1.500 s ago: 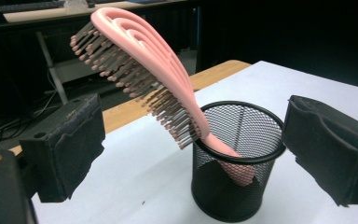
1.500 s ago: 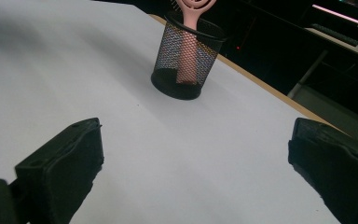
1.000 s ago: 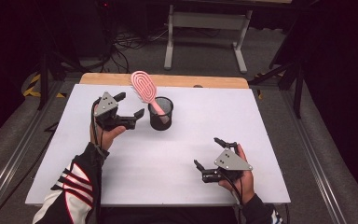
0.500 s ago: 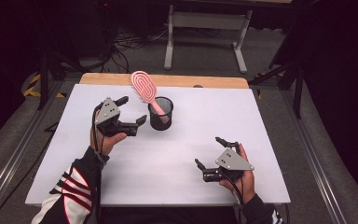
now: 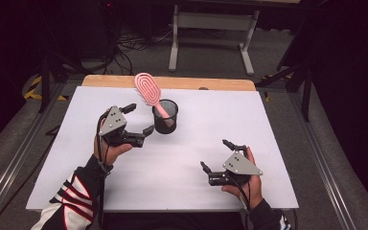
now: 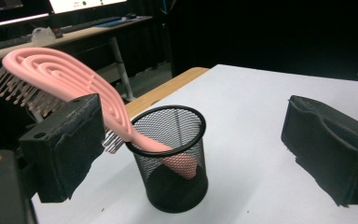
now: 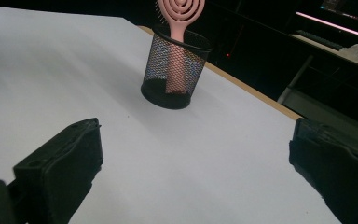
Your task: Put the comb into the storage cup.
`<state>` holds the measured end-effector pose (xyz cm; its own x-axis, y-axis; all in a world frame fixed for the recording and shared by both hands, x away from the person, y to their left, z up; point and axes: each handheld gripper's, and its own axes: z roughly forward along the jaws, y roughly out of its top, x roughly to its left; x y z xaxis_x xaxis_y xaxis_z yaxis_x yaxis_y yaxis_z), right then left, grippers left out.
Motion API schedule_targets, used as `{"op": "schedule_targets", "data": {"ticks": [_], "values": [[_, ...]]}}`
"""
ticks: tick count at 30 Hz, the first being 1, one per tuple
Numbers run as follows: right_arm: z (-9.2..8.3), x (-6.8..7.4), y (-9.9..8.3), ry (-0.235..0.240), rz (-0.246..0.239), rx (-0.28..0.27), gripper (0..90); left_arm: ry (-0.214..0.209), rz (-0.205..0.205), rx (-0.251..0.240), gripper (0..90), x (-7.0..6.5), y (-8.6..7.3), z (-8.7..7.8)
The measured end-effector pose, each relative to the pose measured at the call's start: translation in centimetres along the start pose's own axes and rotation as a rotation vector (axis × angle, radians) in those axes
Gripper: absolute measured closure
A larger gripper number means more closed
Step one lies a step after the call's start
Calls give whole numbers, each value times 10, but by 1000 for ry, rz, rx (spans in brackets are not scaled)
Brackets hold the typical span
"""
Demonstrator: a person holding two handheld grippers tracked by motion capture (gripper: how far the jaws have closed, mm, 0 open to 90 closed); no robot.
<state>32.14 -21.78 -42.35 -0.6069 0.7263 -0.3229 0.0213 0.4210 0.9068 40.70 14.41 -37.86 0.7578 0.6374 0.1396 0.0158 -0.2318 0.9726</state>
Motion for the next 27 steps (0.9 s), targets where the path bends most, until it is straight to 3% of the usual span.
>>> {"op": "schedule_targets", "data": {"ticks": [9, 16, 27], "values": [[0, 0, 0, -1, -1, 1, 34, -15, 34, -10, 72, -12, 2, -4], [0, 5, 3, 3, -34, 7, 32, -28, 42, -17, 71, -19, 3, -8], [-2, 2, 2, -10, -12, -8, 41, -44, 69, -25, 71, -29, 5, -15]]}}
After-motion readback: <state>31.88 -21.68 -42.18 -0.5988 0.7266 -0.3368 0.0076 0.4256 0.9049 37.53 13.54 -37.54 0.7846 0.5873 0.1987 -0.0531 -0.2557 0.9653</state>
